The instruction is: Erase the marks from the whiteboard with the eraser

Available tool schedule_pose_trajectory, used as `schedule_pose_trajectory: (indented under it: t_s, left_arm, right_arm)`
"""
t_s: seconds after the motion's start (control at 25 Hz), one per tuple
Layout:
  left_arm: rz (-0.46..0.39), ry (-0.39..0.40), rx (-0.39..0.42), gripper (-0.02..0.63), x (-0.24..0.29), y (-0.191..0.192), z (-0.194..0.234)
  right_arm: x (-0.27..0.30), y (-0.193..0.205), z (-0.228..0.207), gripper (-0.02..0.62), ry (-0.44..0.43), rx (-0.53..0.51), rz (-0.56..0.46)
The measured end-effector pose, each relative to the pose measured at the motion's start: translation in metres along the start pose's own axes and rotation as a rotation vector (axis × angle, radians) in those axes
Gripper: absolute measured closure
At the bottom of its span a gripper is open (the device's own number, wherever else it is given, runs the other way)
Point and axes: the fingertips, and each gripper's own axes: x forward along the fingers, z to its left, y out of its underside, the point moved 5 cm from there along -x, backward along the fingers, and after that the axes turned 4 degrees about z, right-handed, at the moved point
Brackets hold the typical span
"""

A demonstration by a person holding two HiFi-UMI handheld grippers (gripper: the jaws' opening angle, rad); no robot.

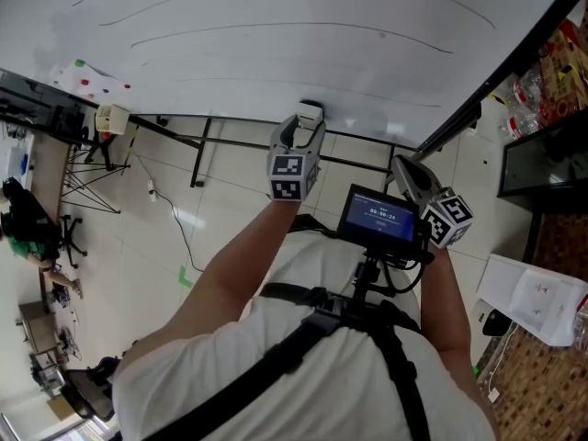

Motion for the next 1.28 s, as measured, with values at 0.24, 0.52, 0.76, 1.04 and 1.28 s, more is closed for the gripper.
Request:
schedule_pose_trajectory:
  t_s: [0.24,0.52,0.76,1.04,1.28]
  left_arm:
    - [0.021,-0.079,0.107,0.336,-0.03,0.003,0.123]
    - [0.128,-0.232,0.088,0.339,-0.029,0.048,0.197]
    - [0.177,-0.412,-0.09,0.342,-0.038,0.062,0.284]
    - [0.092,-0.298,-0.16,0.342,-0.023,0.071,0.241]
    - [0.123,-0.121,-0.092,0.342,-0.005,0.061,0.142]
  right_arm:
    - [0.045,-0.007,0.05,0.58,0.013,-0.008,0.0]
    - [0.034,0.0,0.049,0.58,0.077,0.0,-0.005]
    - [0.039,-0.002,0.054,0.58,0.126,-0.012,-0.02]
    - [0.04,0.004,0.057,0.58,0.137,-0.035,-0.014]
    - [0.041,-0.002,0.06,0.58,0.14,-0.048,-0.019]
